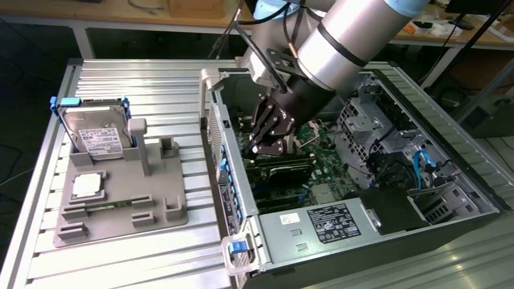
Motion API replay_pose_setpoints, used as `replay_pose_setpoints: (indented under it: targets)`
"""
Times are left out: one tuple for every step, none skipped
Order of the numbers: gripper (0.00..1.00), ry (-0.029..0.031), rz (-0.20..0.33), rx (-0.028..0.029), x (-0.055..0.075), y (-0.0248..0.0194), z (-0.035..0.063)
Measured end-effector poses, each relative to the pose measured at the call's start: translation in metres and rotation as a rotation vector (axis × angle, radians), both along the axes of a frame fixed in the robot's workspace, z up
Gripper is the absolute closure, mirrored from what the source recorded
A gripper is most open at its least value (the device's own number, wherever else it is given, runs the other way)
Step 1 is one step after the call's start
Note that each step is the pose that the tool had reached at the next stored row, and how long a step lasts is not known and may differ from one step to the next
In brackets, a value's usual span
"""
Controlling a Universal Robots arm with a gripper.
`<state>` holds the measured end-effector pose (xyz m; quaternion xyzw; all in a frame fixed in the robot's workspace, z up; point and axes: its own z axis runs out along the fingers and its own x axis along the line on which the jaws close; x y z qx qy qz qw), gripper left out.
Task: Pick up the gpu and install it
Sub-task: 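Press down on the gpu until it lock into place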
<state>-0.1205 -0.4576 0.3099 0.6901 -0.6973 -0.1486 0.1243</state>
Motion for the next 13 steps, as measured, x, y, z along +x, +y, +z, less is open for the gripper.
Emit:
replay_pose_setpoints:
  targets:
    - [0.89, 0.0001, 0.0, 0.0017, 0.0001, 0.0, -0.0009]
    - [0.89, 0.0003, 0.0, 0.0026, 0.0001, 0.0, -0.0019]
    - [0.89, 0.0003, -0.001, 0.0031, -0.0004, 0.0, -0.0028]
    - [0.89, 0.0003, -0.001, 0.0036, -0.0011, 0.0, -0.0038]
    - [0.89, 0.0004, -0.001, 0.0051, -0.0029, 0.0, -0.0057]
    - [0.89, 0.0004, -0.001, 0.0059, -0.0037, 0.0, -0.0065]
    - [0.89, 0.0004, -0.001, 0.0067, -0.0045, 0.0, -0.0074]
    - [0.89, 0.0004, -0.001, 0.0076, -0.0051, 0.0, -0.0082]
    - [0.89, 0.0004, -0.001, 0.0085, -0.0055, 0.0, -0.009]
    - [0.89, 0.0006, -0.001, 0.0089, -0.0056, 0.0, -0.0094]
    - [0.89, 0.0011, -0.001, 0.0093, -0.0057, 0.0, -0.0095]
    - [0.89, 0.0026, -0.001, 0.0107, -0.0058, 0.0, -0.0097]
    - [0.89, 0.0052, -0.001, 0.0119, -0.0058, 0.0, -0.0098]
